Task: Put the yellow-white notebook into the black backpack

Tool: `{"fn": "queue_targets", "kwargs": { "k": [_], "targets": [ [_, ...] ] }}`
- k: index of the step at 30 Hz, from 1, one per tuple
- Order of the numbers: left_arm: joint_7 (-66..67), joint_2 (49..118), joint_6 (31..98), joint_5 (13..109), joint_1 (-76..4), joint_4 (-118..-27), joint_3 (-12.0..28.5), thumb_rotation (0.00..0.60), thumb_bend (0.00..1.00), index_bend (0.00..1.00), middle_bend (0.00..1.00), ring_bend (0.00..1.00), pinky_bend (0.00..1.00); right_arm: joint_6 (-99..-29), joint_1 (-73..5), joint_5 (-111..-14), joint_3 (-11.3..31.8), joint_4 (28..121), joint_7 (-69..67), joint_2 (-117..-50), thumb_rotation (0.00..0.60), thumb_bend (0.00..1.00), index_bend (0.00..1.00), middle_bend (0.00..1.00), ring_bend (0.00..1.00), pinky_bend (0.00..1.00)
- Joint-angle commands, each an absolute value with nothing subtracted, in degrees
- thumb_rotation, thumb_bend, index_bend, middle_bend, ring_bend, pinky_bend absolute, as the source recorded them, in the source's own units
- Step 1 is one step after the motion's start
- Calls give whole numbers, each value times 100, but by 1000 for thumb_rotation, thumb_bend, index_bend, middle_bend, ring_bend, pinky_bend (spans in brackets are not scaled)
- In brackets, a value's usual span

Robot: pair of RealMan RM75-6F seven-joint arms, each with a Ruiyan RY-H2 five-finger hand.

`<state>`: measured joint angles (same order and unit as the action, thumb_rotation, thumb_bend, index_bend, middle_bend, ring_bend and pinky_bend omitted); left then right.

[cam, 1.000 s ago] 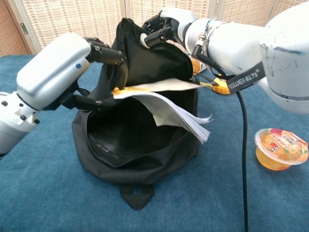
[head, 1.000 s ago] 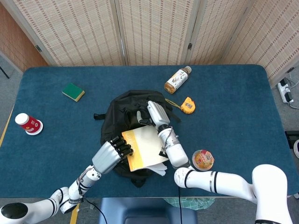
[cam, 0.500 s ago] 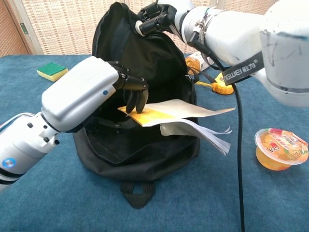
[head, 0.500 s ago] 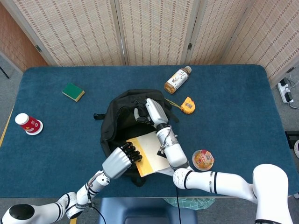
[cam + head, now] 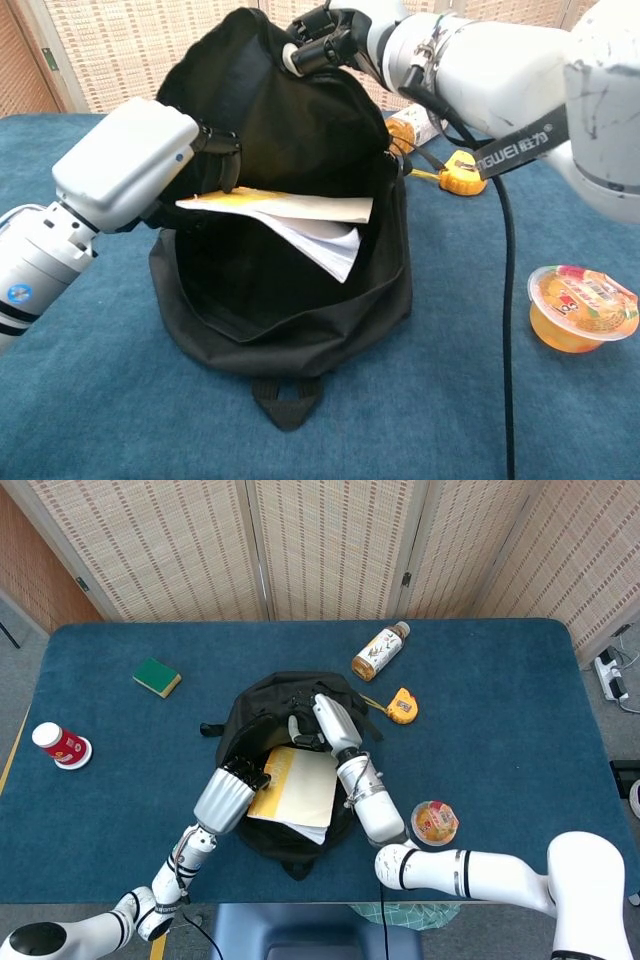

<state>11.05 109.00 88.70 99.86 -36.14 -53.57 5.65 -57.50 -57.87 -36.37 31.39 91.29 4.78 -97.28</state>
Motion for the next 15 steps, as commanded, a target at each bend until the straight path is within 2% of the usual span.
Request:
{"fn": "queue_targets", "kwargs": {
  "k": [1, 11, 15],
  "targets": [
    [1423, 10886, 8735, 9916, -3541, -5552, 495, 600, 483, 760, 724, 606, 496, -5771, -5798, -3652, 3137, 9153, 476, -9740, 600, 662, 752, 329, 244, 12],
    [2910, 10479, 8305, 9440, -3074, -7171, 300, 600, 501, 773, 750, 630, 495, -5868, -5790, -3639, 3119, 9224, 520, -9708, 600, 662, 745, 325, 244, 13],
    [3386, 10350, 7890, 9092, -3006, -7854, 285, 600, 516, 780, 758, 640, 496, -5849, -5783, -3649, 3099, 9259, 487, -9718, 600, 662, 742, 322, 242, 12]
  ]
}}
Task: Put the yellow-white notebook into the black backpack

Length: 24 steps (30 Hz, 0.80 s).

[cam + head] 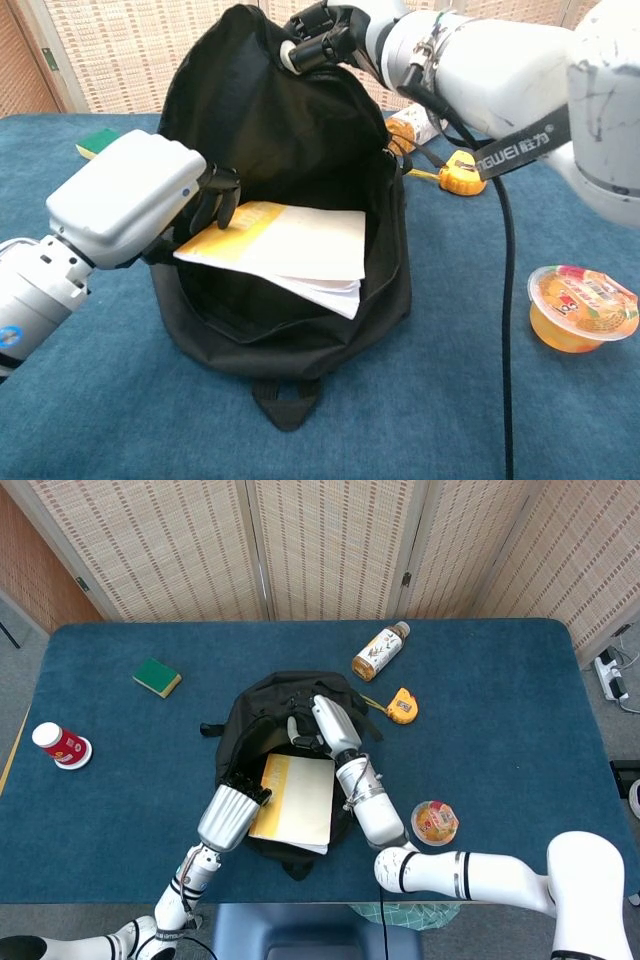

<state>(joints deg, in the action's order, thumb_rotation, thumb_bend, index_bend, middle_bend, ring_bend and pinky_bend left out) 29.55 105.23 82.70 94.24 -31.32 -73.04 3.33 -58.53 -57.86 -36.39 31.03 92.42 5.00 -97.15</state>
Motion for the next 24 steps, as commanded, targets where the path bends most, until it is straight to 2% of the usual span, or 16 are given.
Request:
{"fn": "queue_targets", "kwargs": {
  "k": [1, 6, 13, 24],
  "targets": [
    [3470, 10342, 7791, 9022, -3018, -7981, 299, 600, 515, 780, 758, 641, 496, -5848, -5780, -3663, 3097, 9279, 477, -9717, 600, 662, 741, 321, 242, 12],
    [3928, 10596, 7403, 8646, -3197, -8083, 627, 600, 507, 777, 758, 641, 496, -5863, -5741, -3755, 3091, 9428, 409, -9689, 600, 663, 735, 317, 242, 13],
    [4293, 10940, 7077, 8065, -3458, -7620, 1158, 600, 507, 777, 758, 641, 499, -5835, -5643, -3738, 3063, 9667, 359, -9541, 600, 664, 734, 316, 240, 12],
    [4674, 11349, 6807, 7475, -3851, -6817, 1592, 600, 506, 774, 758, 641, 505, -5810, -5609, -3730, 3029, 9922, 308, -9441, 600, 663, 733, 315, 240, 12]
  ]
}}
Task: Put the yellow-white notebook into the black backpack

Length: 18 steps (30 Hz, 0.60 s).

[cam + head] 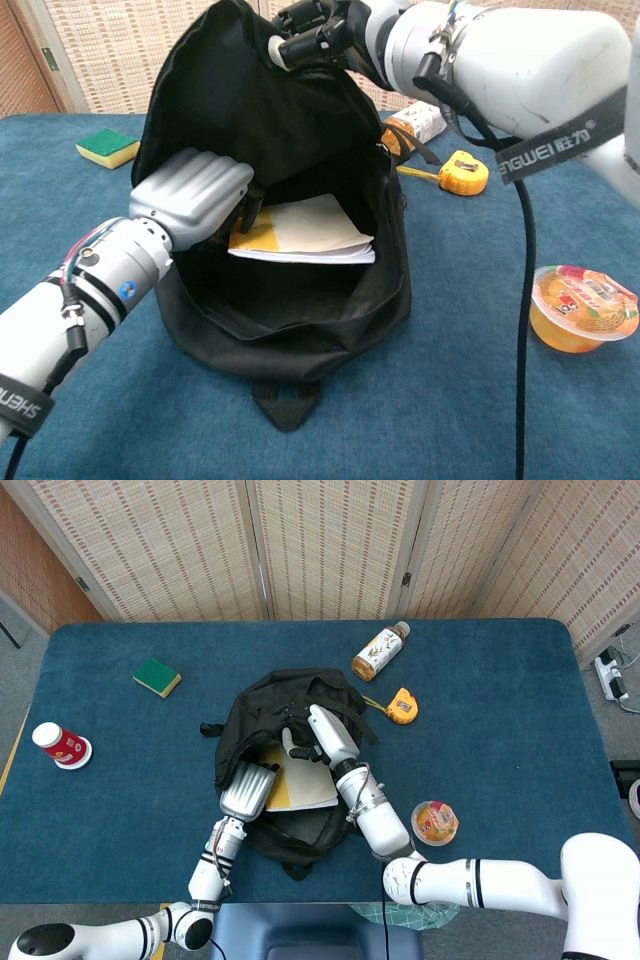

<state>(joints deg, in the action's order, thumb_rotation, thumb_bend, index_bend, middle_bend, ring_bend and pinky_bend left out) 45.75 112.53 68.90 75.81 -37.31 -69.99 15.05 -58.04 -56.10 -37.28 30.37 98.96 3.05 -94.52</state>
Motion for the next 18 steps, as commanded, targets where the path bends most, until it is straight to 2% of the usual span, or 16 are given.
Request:
{"fn": "queue_targets", "kwargs": {
  "k": [1, 10, 12, 15, 18],
  "targets": [
    [4693, 11377, 6788, 7457, -3896, -6737, 1616, 600, 504, 774, 758, 641, 505, -5817, -5607, -3734, 3022, 9940, 311, -9434, 600, 663, 733, 315, 240, 12],
    [4648, 11606, 6627, 7402, -4239, -5996, 1647, 600, 500, 758, 752, 640, 506, -5860, -5579, -3771, 2968, 10015, 291, -9401, 600, 665, 731, 313, 239, 12],
    [4548, 11606, 6614, 7443, -4257, -5976, 1582, 600, 451, 684, 708, 619, 505, -5860, -5579, -3774, 2965, 9990, 279, -9403, 600, 665, 730, 313, 238, 12],
    [4504, 11510, 6461, 7328, -4213, -6193, 1499, 600, 295, 483, 561, 521, 484, -5860, -5577, -3776, 2969, 9922, 245, -9415, 600, 664, 729, 311, 238, 12],
    [4550, 11454, 6431, 7269, -4196, -6325, 1484, 600, 166, 329, 427, 422, 452, -5858, -5578, -3784, 2965, 9887, 232, -9425, 600, 665, 725, 311, 238, 12]
  ]
}}
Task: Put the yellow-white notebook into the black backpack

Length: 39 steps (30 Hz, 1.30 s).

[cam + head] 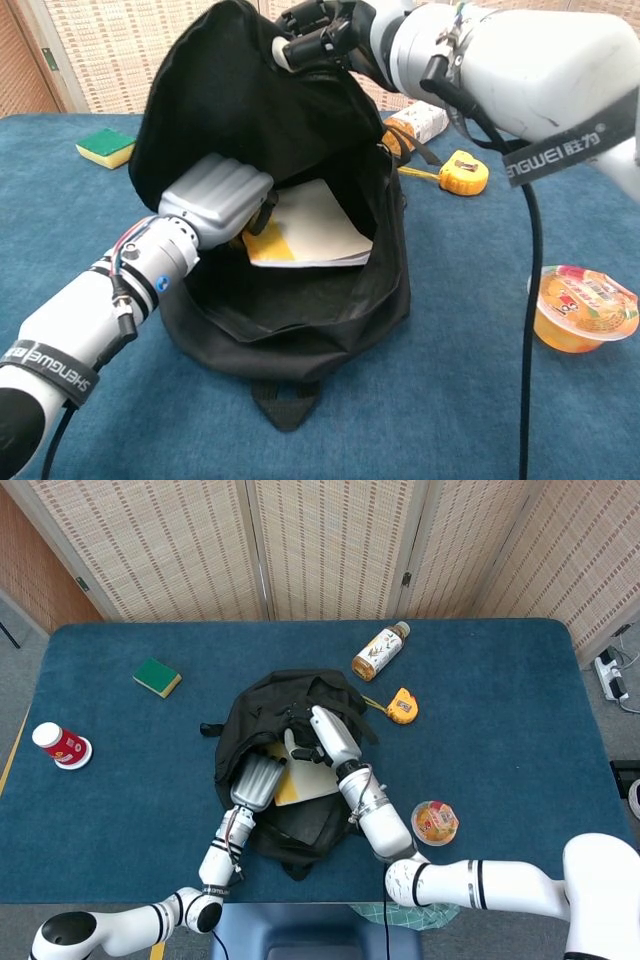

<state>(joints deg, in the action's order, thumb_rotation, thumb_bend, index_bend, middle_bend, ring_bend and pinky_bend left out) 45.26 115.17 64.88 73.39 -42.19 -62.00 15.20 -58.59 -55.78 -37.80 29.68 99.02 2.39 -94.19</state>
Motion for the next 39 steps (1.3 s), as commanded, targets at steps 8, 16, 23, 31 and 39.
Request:
{"fn": "queue_targets", "kwargs": {
  "k": [8, 16, 23, 31, 39],
  "targets": [
    [4373, 11027, 6805, 7426, -3881, -7203, 1180, 600, 98, 252, 374, 391, 426, -5849, -5602, -3740, 2979, 9583, 177, -9515, 600, 672, 716, 307, 235, 12],
    [4070, 10174, 7160, 7695, -3429, -8436, 738, 600, 101, 308, 381, 393, 418, -5785, -5631, -3636, 3045, 9278, 109, -9592, 600, 673, 711, 302, 227, 12],
    [3364, 9140, 7426, 8089, -3058, -9525, 410, 600, 136, 386, 458, 431, 424, -5621, -5514, -3646, 2969, 9164, -41, -9549, 600, 673, 698, 292, 217, 12],
    [2537, 8145, 7674, 8356, -2707, -9910, 223, 600, 136, 453, 501, 446, 433, -5292, -5210, -3959, 2753, 9366, -345, -9273, 600, 672, 666, 272, 202, 13],
    [2275, 7640, 7765, 7918, -2427, -9820, 361, 600, 135, 472, 505, 447, 434, -4347, -4809, -4906, 1921, 10152, -392, -8340, 600, 401, 221, 105, 65, 0]
  ]
}}
